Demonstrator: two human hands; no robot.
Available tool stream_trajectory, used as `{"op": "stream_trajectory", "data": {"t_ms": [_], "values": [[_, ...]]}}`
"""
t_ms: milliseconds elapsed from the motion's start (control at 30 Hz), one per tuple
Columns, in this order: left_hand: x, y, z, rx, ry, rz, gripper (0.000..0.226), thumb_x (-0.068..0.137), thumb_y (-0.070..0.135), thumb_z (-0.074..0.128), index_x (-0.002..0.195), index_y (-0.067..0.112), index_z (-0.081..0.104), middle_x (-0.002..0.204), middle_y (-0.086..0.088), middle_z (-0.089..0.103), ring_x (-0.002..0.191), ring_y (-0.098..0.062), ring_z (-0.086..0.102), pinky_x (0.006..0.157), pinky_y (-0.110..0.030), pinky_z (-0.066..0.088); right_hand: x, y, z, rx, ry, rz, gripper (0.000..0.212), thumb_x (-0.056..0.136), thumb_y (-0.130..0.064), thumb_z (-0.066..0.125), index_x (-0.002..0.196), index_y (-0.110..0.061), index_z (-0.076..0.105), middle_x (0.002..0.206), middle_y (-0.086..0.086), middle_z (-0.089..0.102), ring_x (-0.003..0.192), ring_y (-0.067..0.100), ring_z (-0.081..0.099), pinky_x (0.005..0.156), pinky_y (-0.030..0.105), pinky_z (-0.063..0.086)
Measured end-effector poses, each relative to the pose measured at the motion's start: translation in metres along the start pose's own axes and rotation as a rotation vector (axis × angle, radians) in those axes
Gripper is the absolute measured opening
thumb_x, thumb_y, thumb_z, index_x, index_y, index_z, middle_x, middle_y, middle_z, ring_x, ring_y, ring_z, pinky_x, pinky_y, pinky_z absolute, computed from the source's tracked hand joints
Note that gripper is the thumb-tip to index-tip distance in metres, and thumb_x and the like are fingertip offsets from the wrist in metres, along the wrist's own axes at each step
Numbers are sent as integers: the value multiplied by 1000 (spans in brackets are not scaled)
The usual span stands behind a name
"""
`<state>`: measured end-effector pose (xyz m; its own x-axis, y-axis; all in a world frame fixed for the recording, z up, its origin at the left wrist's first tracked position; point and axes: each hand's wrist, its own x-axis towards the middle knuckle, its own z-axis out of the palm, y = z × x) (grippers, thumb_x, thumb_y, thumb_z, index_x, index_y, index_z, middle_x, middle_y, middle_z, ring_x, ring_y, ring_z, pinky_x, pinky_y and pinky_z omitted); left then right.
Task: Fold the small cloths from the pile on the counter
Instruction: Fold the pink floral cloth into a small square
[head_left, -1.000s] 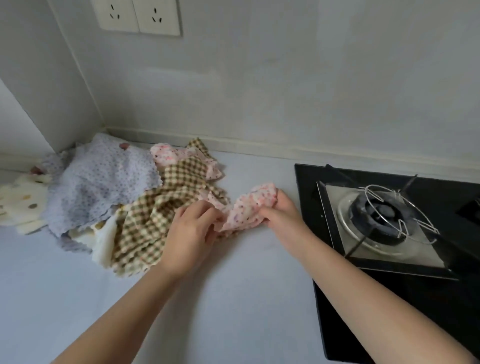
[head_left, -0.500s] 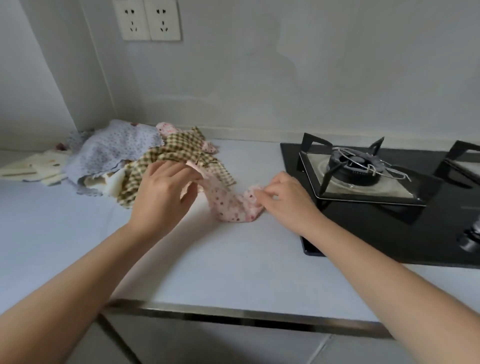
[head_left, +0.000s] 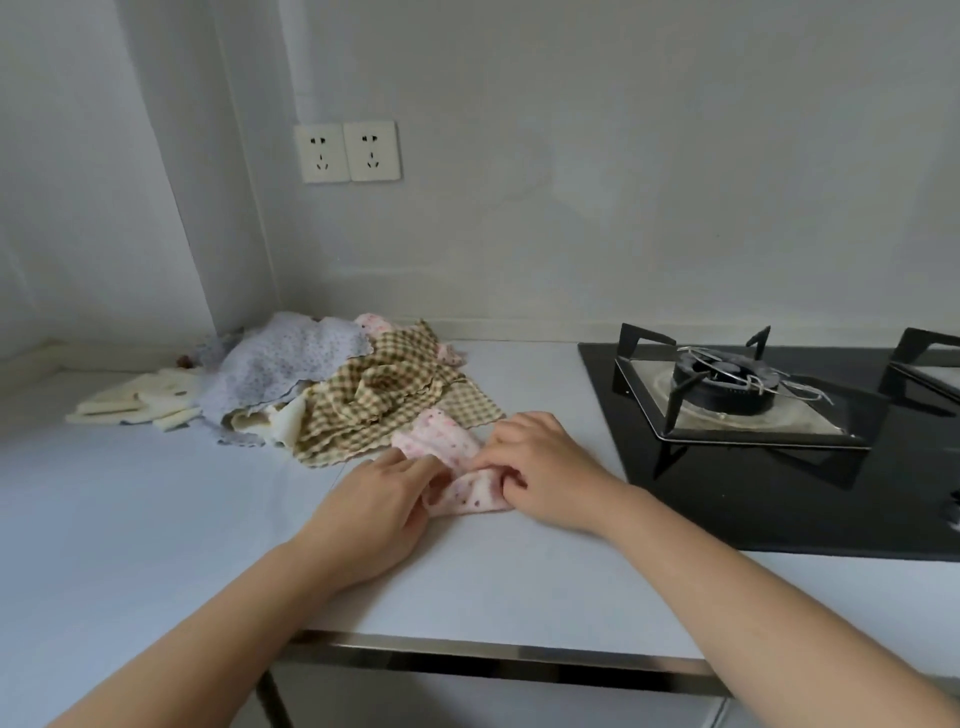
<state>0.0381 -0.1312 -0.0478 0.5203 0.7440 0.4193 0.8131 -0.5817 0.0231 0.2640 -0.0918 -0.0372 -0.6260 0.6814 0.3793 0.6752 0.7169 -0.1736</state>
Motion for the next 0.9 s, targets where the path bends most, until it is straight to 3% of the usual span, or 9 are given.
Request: {"op": "stream_trajectory", "data": {"t_ms": [133, 267, 367, 433, 567, 633, 733, 767, 900], "values": [[2, -4, 0, 96, -50, -47, 46, 79, 38, 37, 116, 35, 63, 109, 10, 66, 91, -20, 61, 70, -32, 44, -5, 4, -2, -152, 147, -25, 11, 68, -19, 56, 76, -26, 54, 82, -14, 41, 89, 11, 39, 97, 33, 27], [3, 1, -12, 131, -40, -111, 47, 81, 56, 29, 82, 27, 67, 74, 9, 53, 64, -14, 54, 65, -29, 34, -7, 7, -8, -244, 302, 15, 20, 61, -19, 57, 61, -28, 39, 81, -8, 51, 85, 18, 48, 99, 33, 23], [1, 0, -19, -19, 55, -156, 54, 89, 59, 30, 69, 20, 61, 57, 8, 41, 53, -11, 39, 53, -27, 24, -11, 11, -15, -195, 186, -3, 24, 61, -22, 59, 56, -26, 35, 75, -11, 55, 82, 15, 50, 97, 34, 28], [-1, -2, -17, -54, 45, -223, 55, 91, 59, 29, 67, 23, 62, 57, 8, 46, 54, -12, 43, 52, -31, 31, -16, 8, -18, -92, 2, 20, 31, 68, -33, 64, 55, -21, 38, 61, -11, 49, 67, 7, 45, 80, 28, 33], [-5, -7, -12, 26, -49, -163, 44, 85, 57, 36, 70, 22, 58, 75, 10, 54, 65, -14, 55, 59, -33, 49, -23, -3, -28, 254, -129, 188, 57, 80, -64, 52, 58, -13, 40, 49, -5, 36, 49, 9, 32, 52, 24, 27], [-6, -6, -14, -15, -121, -119, 32, 80, 44, 41, 93, 24, 61, 95, 10, 56, 86, -15, 56, 74, -34, 48, -23, -2, -26, 390, -55, 257, 53, 85, -64, 43, 64, -16, 53, 48, -2, 48, 46, 9, 42, 56, 28, 42], [-6, -3, -14, -119, -251, -52, 61, 77, 43, 18, 118, 20, 57, 117, 6, 55, 106, -16, 51, 91, -37, 42, -21, 8, -15, 298, 45, 345, 21, 91, -40, 53, 81, -27, 66, 63, -7, 64, 57, 7, 57, 70, 35, 52], [-6, -1, -14, -145, -283, -37, 64, 77, 44, 13, 116, 20, 57, 116, 7, 54, 108, -15, 49, 95, -37, 40, -19, 10, -13, 255, 55, 356, 11, 90, -37, 58, 89, -32, 68, 72, -11, 63, 63, 4, 56, 72, 32, 51], [-6, -1, -10, -124, -354, -38, 34, 82, 27, 20, 101, 27, 48, 105, 18, 37, 110, -7, 40, 103, -40, 32, -13, 3, 0, 203, -39, 366, 24, 91, -39, 61, 112, -30, 66, 93, -14, 51, 85, 6, 56, 84, 31, 48]]}}
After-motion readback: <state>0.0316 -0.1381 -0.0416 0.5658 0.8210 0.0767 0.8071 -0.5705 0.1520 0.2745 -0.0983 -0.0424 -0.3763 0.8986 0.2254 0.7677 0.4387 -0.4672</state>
